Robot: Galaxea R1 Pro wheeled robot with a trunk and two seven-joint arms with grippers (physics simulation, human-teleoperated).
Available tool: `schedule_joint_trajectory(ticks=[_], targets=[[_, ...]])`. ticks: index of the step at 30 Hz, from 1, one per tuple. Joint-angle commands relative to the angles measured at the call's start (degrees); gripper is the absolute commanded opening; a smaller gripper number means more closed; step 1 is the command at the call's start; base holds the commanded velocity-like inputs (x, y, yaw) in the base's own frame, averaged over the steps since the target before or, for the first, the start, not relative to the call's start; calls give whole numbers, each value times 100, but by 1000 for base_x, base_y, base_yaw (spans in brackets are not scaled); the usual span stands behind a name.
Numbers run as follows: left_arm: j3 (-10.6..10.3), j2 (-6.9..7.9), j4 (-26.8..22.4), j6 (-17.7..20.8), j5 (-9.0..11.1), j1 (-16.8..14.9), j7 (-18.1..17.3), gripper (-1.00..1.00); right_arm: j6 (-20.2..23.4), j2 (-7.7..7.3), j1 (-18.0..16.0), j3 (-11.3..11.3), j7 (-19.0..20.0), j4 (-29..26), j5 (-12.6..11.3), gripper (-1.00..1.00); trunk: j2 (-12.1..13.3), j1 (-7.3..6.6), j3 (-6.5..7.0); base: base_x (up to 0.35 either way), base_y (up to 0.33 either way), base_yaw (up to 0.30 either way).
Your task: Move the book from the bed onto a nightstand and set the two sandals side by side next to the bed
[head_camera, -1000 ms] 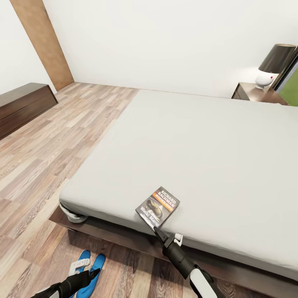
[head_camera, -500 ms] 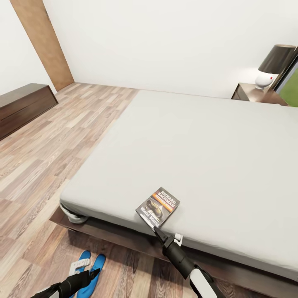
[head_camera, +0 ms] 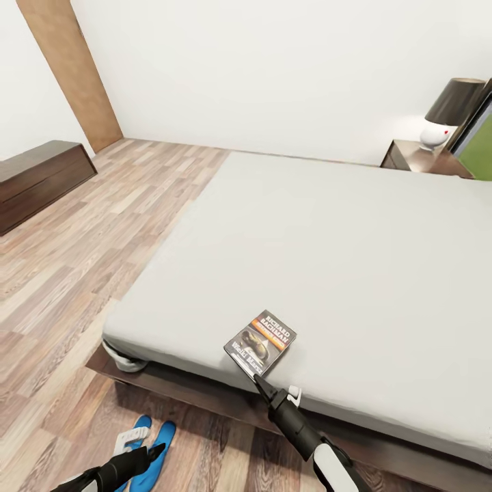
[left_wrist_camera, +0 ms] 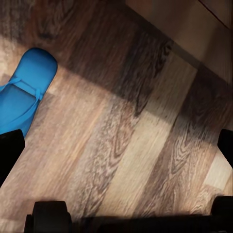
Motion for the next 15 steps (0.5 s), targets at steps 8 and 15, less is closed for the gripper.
schedule_joint_trajectory(ticks=[8,15], targets=[[12,2,8,-26,-15,-3,-14,100,47,-2,-2,9,5,7,-57,-100,321,-177,141,0,0,0],[10,2,8,-26,-15,-3,-14,100,50,-2,-2,17,-1,7,-57,-100,602,-331,266,0,0,0]])
